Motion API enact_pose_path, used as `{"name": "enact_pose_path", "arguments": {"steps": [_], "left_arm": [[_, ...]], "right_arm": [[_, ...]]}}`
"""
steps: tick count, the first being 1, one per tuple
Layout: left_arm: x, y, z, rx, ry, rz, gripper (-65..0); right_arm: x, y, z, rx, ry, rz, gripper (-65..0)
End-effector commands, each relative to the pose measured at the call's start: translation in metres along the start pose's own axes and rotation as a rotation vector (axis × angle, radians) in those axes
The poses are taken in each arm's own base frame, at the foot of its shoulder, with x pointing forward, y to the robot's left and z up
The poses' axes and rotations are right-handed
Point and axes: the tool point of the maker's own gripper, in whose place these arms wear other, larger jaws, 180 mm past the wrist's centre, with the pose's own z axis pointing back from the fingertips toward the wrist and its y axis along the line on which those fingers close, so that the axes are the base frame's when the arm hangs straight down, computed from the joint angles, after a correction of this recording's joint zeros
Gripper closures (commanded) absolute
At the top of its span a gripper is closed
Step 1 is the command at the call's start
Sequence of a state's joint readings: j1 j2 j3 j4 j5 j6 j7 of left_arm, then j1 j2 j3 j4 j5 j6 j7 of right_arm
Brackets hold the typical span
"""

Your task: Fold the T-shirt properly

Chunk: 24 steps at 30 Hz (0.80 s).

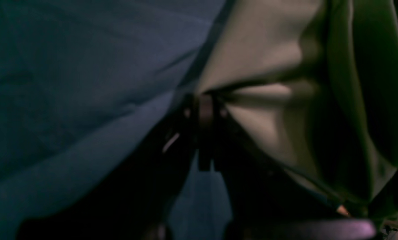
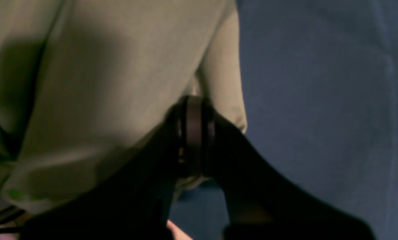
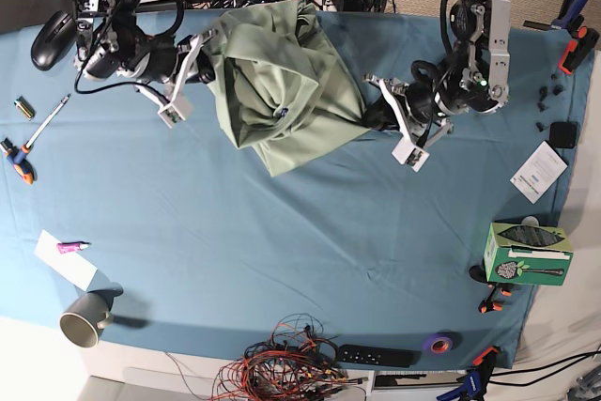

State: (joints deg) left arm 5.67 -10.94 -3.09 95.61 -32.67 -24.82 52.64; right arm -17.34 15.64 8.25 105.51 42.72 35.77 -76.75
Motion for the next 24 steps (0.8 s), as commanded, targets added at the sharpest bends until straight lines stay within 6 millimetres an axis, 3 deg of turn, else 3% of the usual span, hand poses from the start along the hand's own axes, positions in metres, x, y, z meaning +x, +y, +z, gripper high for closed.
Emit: {"name": "enact_pose_path", "arguments": {"steps": [1, 14, 24], "left_arm": [[0.02, -0.001, 0.002, -0.002, -0.056, -0.012, 0.0], [0.038, -0.058, -0.032, -0.096, 0.0, -0.251, 0.0], [0.065, -0.054, -0.038, -0.08, -0.03, -0.313, 0.0]], "right_arm": [[-0.013, -0.002, 0.002, -0.016, 0.058, 0.0, 0.0], [-0.015, 0.035, -0.018, 0.068, 0.018, -0.09, 0.0], [-0.047, 0.056, -0.02, 0.117, 0.07, -0.148, 0.0]]}}
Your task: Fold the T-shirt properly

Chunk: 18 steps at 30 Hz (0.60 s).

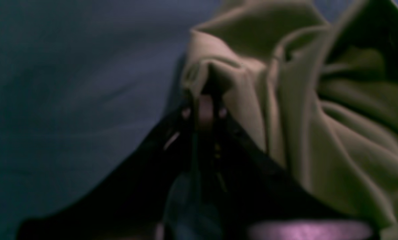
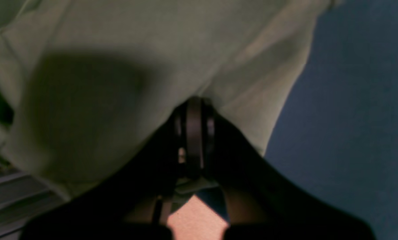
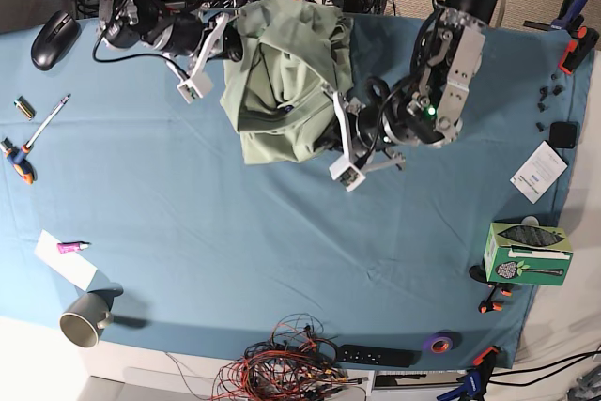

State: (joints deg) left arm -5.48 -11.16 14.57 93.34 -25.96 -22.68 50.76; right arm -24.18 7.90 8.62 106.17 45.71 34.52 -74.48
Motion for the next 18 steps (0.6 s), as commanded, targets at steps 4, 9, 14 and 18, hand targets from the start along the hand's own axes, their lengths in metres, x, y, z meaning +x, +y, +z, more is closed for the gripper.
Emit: {"name": "enact_pose_path", "arguments": {"steps": [4, 9, 14, 18], "left_arm": [[0.028, 0.012, 0.002, 0.013, -0.065, -0.024, 0.0], [0.029, 0.021, -0.002, 0.023, -0.053, -0.016, 0.0], [0.03, 0.021, -0.002, 0.023, -0.059, -0.016, 0.0], [0.033, 0.027, -0.002, 0.047, -0.061, -0.002, 0.0]], "right_arm": [[-0.029, -0.005, 0.001, -0.035, 0.127, 0.005, 0.0], [-0.027, -0.005, 0.001, -0.035, 0.113, 0.005, 0.0], [-0.026, -0.005, 0.001, -0.035, 0.107, 0.006, 0.0], [-0.025, -0.005, 0.001, -0.035, 0.104, 0.006, 0.0]]}}
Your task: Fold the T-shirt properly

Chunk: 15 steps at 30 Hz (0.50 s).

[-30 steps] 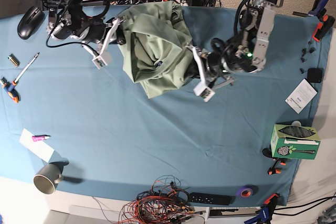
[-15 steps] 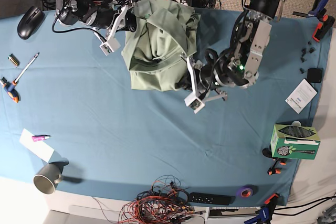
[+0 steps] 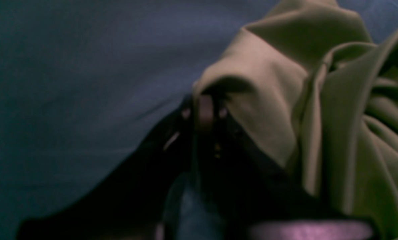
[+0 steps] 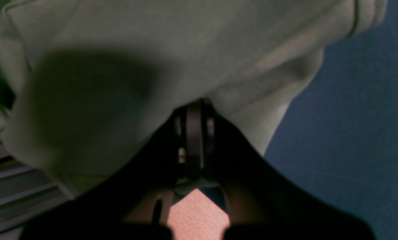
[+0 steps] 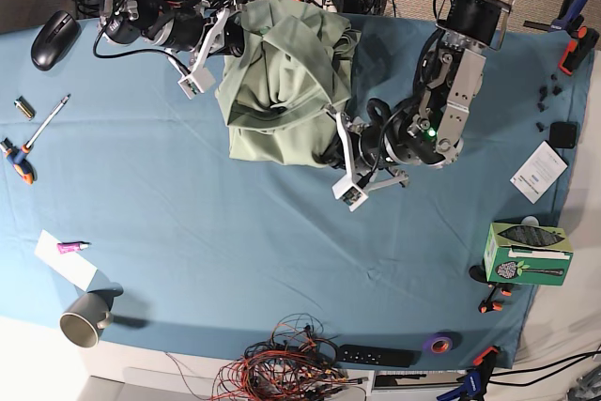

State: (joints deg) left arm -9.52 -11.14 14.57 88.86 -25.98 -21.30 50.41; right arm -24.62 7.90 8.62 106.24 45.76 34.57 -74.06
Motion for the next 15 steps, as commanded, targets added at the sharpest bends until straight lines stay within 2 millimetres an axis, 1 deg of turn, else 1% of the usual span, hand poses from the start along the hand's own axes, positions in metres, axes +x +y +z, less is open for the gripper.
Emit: {"name": "enact_pose_path", "arguments": {"steps": [1, 4, 5, 6, 7, 8, 9, 10, 12, 15], "left_arm": [[0.024, 0.008, 0.005, 0.031, -0.065, -0.018, 0.0], [0.022, 0.012, 0.005, 0.052, -0.054, -0.035, 0.0], [0.021, 0.013, 0.005, 0.053, -0.051, -0.035, -5.4], [0.02, 0.013, 0.005, 0.053, -0.046, -0.035, -13.8], [0.02, 0.013, 0.005, 0.053, -0.041, -0.036, -21.7], [0.02, 0.013, 0.005, 0.052, -0.037, -0.039, -27.2], [0.02, 0.013, 0.005, 0.05, -0.035, -0.038, -29.5], [0.021, 0.013, 0.006, 0.049, -0.037, -0.038, -29.7], [0.022, 0.013, 0.006, 0.049, -0.039, -0.039, -29.7], [0.023, 0.014, 0.007, 0.052, -0.041, -0.041, -29.7]], "right_arm": [[-0.023, -0.006, 0.001, -0.037, 0.104, 0.009, 0.0], [-0.023, -0.006, 0.001, -0.038, 0.104, 0.01, 0.0], [-0.023, -0.006, 0.001, -0.036, 0.106, 0.021, 0.0], [-0.023, -0.005, 0.001, -0.028, 0.103, 0.041, -1.3], [-0.022, -0.004, 0.001, -0.022, 0.097, 0.059, -9.0], [-0.02, -0.003, 0.0, -0.018, 0.086, 0.069, -17.1], [-0.018, -0.003, 0.0, -0.017, 0.076, 0.071, -23.5], [-0.015, -0.003, 0.0, -0.018, 0.061, 0.071, -27.3], [-0.01, -0.004, 0.001, -0.02, 0.042, 0.075, -28.0], [0.0, -0.011, 0.002, -0.044, 0.028, 0.093, -27.9]]}}
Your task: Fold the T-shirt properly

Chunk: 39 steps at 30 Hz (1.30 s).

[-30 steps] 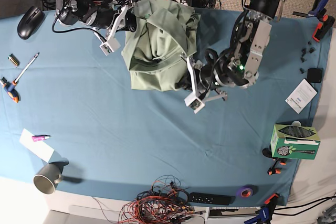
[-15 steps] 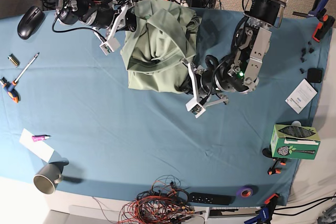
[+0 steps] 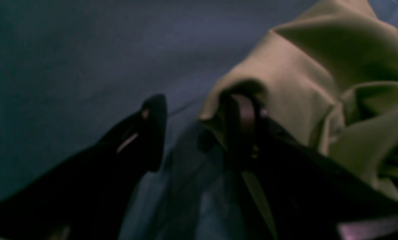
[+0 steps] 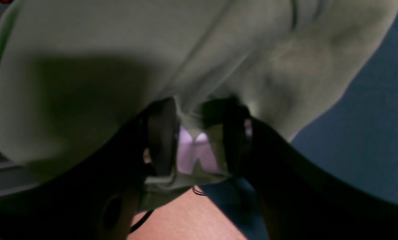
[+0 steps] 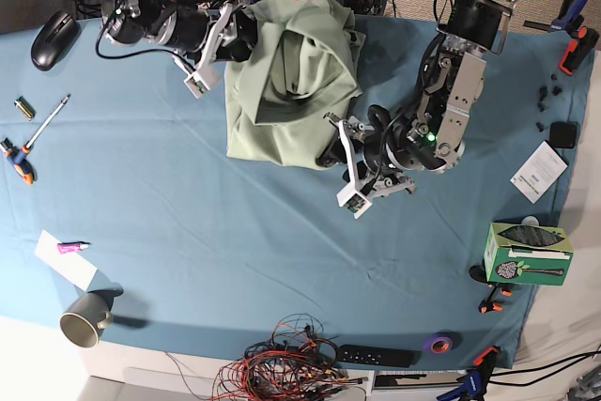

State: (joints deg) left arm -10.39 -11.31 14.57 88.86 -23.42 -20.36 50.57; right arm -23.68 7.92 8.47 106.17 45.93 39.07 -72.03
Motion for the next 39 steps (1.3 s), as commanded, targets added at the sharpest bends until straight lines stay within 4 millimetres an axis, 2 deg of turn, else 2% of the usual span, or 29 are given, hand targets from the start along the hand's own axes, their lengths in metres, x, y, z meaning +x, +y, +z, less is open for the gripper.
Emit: {"name": "enact_pose_path", "arguments": {"steps": [1, 7, 16, 21, 24, 27, 29, 34, 36, 39], "left_arm": [[0.021, 0.004, 0.005, 0.004, -0.053, -0.019, -29.7], [0.021, 0.008, 0.007, 0.013, -0.039, -0.017, -29.7], [0.023, 0.016, 0.018, -0.026, -0.059, 0.067, -29.6], [0.025, 0.01, 0.038, -0.185, -0.092, 0.151, -29.6], [0.023, 0.02, 0.055, -0.219, -0.119, 0.167, -29.6], [0.009, 0.029, 0.069, -0.236, -0.096, 0.173, -29.6], [-0.004, 0.03, 0.076, -0.255, -0.066, 0.191, -29.7], [-0.034, 0.013, 0.089, -0.361, -0.023, 0.235, -30.0], [-0.044, 0.004, 0.091, -0.394, -0.009, 0.252, -32.5], [-0.061, -0.004, 0.092, -0.412, 0.023, 0.278, -35.2]], "right_arm": [[-0.009, -0.017, 0.004, -0.076, 0.068, 0.013, -27.9], [0.011, -0.043, 0.02, -0.152, 0.005, 0.0, -27.9], [0.013, -0.074, 0.048, -0.257, -0.052, -0.062, -27.9], [0.024, -0.092, 0.069, -0.314, -0.122, -0.098, -27.9], [0.028, -0.101, 0.078, -0.343, -0.121, -0.082, -28.3], [0.032, -0.108, 0.085, -0.371, -0.114, -0.055, -32.7], [0.04, -0.112, 0.089, -0.382, -0.125, -0.036, -32.7], [0.064, -0.116, 0.093, -0.389, -0.17, 0.012, -32.7], [0.072, -0.115, 0.093, -0.381, -0.19, 0.026, -32.7], [0.083, -0.105, 0.09, -0.324, -0.232, 0.033, -32.7]]}}
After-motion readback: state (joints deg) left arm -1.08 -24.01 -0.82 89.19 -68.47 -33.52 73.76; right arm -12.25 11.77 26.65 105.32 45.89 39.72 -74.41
